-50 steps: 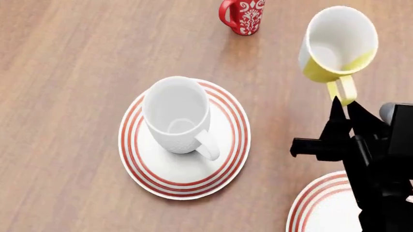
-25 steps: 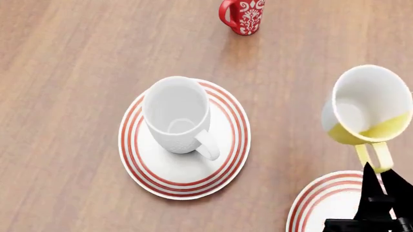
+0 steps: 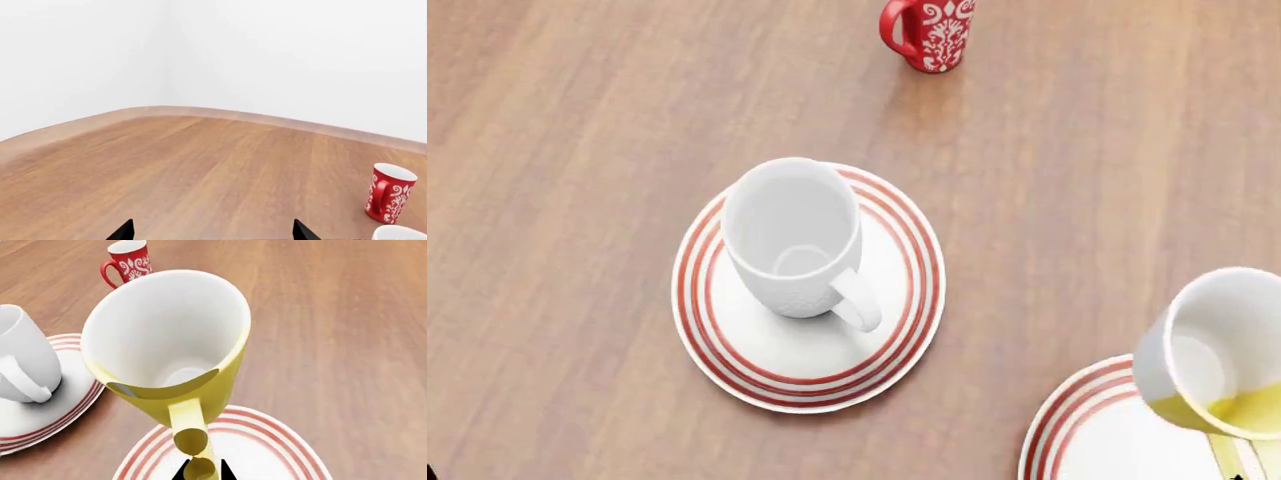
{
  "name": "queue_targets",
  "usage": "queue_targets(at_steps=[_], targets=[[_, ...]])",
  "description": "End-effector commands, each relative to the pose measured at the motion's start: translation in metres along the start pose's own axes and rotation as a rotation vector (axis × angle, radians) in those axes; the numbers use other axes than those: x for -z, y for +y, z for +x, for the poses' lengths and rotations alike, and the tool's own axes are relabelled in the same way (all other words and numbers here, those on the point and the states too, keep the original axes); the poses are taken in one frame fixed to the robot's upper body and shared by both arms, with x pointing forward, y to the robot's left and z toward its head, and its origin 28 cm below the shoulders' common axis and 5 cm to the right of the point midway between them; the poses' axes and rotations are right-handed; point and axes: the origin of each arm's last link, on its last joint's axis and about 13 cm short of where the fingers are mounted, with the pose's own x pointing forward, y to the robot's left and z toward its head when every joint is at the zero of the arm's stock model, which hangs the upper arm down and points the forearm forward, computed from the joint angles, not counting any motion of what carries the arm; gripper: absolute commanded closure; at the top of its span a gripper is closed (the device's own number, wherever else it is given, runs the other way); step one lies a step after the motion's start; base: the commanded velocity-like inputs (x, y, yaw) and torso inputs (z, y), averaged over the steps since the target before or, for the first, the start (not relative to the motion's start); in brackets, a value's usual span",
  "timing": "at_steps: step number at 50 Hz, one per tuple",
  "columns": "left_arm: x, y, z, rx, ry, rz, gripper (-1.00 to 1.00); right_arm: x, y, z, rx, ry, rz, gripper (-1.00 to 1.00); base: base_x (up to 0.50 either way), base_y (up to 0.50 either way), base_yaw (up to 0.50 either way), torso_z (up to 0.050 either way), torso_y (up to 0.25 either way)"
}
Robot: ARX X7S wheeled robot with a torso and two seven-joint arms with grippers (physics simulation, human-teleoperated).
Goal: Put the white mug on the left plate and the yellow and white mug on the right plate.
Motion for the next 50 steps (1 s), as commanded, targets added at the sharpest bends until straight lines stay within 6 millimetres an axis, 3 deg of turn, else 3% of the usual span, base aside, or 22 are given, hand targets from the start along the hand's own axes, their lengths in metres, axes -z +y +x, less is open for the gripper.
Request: queue_targets(at_steps=[1,22,50], targets=[[0.001,-0.001,0.001,0.005,0.004,0.005,-1.00,0.012,-0.005,-0.019,0.004,0.020,0.005,1.00,0.00,0.00,0.00,0.000,0.000],[0.001,-0.001,0.000,0.005,0.005,0.007,-1.00,0.032,-0.015,-0.027,0.033,0.058,0.026,1.00,0.00,0.00,0.00,0.000,0.000],[0.000,-0.001,0.000,0.002,0.006,0.006,-1.00,0.071,-0.016,-0.014,0.019,0.158,0.040,1.00,0.00,0.00,0.00,0.000,0.000]])
